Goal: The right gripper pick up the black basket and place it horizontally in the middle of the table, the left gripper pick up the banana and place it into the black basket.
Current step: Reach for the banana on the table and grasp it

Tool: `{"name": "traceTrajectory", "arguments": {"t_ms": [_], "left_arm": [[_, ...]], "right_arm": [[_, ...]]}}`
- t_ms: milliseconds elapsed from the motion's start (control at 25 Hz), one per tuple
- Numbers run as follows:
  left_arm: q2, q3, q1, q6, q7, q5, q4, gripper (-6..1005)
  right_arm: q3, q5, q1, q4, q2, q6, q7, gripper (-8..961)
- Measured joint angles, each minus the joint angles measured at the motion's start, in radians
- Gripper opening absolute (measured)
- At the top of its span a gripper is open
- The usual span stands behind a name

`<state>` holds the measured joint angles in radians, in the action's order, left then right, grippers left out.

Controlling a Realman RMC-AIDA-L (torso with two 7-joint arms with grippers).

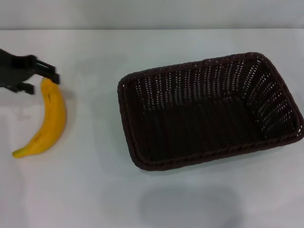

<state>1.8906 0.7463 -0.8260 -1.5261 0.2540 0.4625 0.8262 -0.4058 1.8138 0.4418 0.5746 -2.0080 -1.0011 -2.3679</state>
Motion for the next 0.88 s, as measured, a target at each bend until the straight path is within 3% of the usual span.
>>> {"name": "traceTrajectory", "arguments": {"t_ms": [400,880], "left_arm": [[0.009,0.001,-0.077,0.017,-0.063,-0.122,-0.138,724],[0.04,0.002,-0.094,0.097,-0.072,-0.205,-0.219,695]], "right_arm": [[0.004,0.023,0.003,-0.004,0.001,0.039,-0.059,816],[0.004,0.042,0.004,-0.005,0.0,0.056,-0.062,813]]}}
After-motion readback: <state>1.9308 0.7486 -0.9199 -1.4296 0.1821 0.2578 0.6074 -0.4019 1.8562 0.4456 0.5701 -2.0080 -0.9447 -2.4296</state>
